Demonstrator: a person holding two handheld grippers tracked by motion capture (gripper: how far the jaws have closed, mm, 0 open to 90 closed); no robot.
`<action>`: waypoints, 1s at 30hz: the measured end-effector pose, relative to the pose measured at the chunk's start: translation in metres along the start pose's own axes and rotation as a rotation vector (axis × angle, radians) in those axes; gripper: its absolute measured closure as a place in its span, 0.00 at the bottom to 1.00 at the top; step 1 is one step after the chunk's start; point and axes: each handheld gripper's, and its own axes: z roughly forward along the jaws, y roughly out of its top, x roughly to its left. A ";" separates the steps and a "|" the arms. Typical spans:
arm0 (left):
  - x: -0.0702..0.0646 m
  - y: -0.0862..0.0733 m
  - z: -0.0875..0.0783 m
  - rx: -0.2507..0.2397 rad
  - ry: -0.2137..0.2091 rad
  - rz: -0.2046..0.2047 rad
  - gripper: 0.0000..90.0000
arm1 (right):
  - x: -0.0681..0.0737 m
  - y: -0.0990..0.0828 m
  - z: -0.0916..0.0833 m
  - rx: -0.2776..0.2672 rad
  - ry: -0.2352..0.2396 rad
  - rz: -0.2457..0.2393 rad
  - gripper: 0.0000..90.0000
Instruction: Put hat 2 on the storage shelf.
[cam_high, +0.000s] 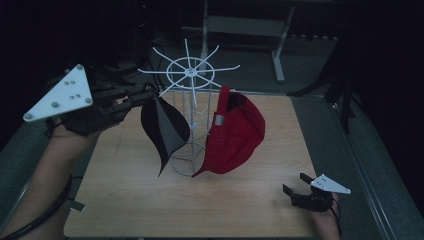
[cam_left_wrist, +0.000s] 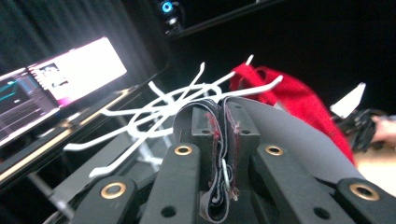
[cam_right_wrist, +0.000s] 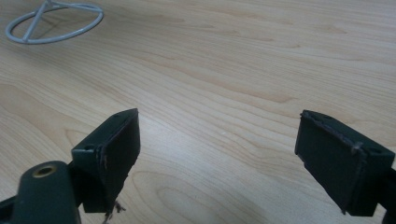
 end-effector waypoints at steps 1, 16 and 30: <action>0.000 0.001 0.002 -0.003 -0.012 -0.002 0.94 | 0.000 0.000 0.000 0.001 -0.001 -0.002 0.16; -0.017 -0.006 0.021 0.036 -0.064 -0.033 0.93 | 0.001 -0.001 0.001 0.009 0.001 -0.001 0.16; -0.027 -0.038 0.021 0.030 -0.049 -0.074 0.91 | 0.000 -0.001 0.000 0.004 0.007 0.004 0.16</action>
